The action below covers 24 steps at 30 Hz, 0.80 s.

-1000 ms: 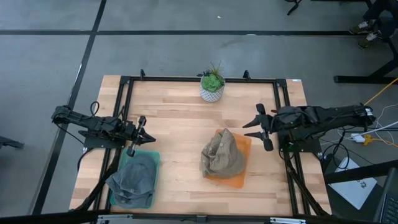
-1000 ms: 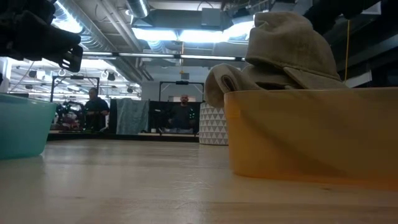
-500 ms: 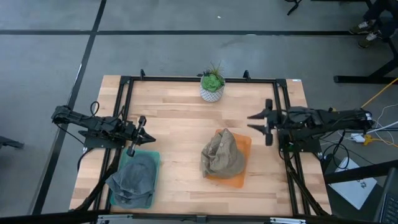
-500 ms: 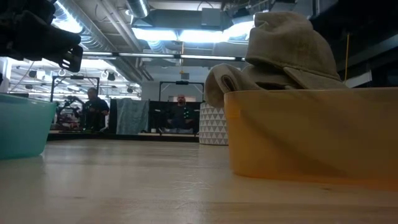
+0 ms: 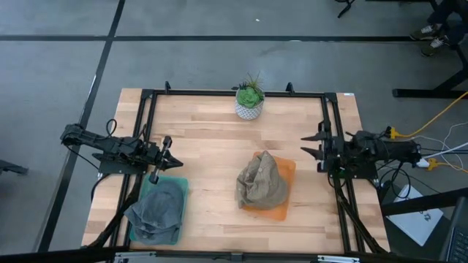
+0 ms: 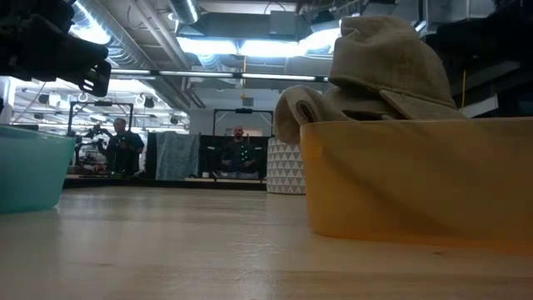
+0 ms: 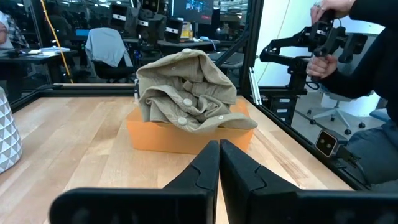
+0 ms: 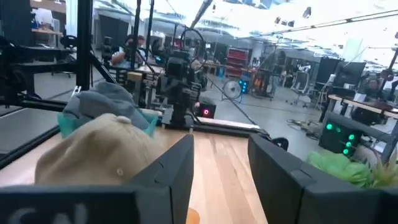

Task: Pick & Place hat
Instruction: Return to Home Position

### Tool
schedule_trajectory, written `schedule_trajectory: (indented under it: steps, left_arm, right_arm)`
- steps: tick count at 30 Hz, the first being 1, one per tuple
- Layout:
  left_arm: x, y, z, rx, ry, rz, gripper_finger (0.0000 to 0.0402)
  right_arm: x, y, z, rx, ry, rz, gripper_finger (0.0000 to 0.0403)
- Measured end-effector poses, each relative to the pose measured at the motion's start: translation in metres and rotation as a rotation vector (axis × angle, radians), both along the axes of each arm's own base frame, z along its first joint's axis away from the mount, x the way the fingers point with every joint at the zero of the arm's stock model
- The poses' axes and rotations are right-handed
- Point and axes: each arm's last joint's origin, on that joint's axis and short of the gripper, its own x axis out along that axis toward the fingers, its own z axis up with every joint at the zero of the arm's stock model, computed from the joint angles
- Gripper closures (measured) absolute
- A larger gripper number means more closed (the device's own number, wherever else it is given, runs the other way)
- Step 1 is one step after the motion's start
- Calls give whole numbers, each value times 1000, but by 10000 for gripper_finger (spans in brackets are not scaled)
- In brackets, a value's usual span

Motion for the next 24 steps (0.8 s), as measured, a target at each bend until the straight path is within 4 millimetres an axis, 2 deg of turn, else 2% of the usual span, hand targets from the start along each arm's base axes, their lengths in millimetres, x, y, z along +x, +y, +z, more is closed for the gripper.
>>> schedule_trajectory:
  steps: [8, 14, 19, 24]
  left_arm:
    - [0, 0, 0, 0, 0, 0, 391]
    - [0, 0, 0, 0, -1, 0, 392]
    - [0, 0, 0, 0, -1, 0, 389]
    - [0, 0, 0, 0, -1, 0, 394]
  right_arm:
    - [11, 4, -32, -82, -50, 106, 251]
    - [11, 3, -30, -128, -60, 87, 251]
    - [13, -2, -43, -131, 76, -44, 251]
    - [16, -3, -47, -126, 120, -24, 251]
